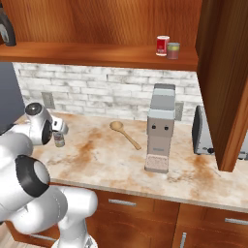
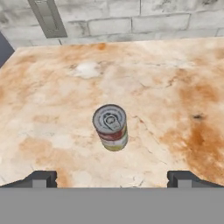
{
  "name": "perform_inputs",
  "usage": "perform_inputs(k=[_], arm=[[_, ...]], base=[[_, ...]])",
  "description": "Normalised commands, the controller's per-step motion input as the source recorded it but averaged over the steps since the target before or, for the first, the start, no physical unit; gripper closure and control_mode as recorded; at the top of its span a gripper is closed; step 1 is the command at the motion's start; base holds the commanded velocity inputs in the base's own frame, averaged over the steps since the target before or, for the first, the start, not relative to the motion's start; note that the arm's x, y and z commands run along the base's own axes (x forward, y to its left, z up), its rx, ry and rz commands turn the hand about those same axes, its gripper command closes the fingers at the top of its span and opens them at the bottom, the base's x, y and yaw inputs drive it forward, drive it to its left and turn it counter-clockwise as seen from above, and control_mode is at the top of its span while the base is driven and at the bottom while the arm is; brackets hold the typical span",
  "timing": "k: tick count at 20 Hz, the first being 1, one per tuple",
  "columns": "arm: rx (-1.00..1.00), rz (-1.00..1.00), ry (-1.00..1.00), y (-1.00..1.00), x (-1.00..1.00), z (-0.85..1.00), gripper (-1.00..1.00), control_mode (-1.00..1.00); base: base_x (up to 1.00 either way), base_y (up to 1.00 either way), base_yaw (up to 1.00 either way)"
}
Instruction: Pick the cans from the counter and place them in their designated side in the cabinet.
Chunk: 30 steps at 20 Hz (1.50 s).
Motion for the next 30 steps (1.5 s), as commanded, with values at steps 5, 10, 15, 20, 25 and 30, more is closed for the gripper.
perform_inputs(k=[5,10,15,20,25,30], arm=[[0.00,0.00,0.02,0.05,0.20,-0.26,-1.00,-1.00],[0.00,0.00,0.00,0.07,0.24,-0.21,-1.00,-1.00],[0.00,0.00,0.00,0.09,0.26,-0.21,-1.00,-1.00],[0.00,0.00,0.01,0.12,0.26,-0.23,-1.00,-1.00],[0.00,0.00,0.00,0.14,0.27,-0.21,-1.00,-1.00],[0.00,0.00,0.00,0.16,0.27,-0.15,-1.00,-1.00]], base=[[0.00,0.00,0.00],[0.00,0.00,0.00],[0.00,0.00,0.00],[0.00,0.00,0.00],[0.00,0.00,0.00],[0.00,0.00,0.00]])
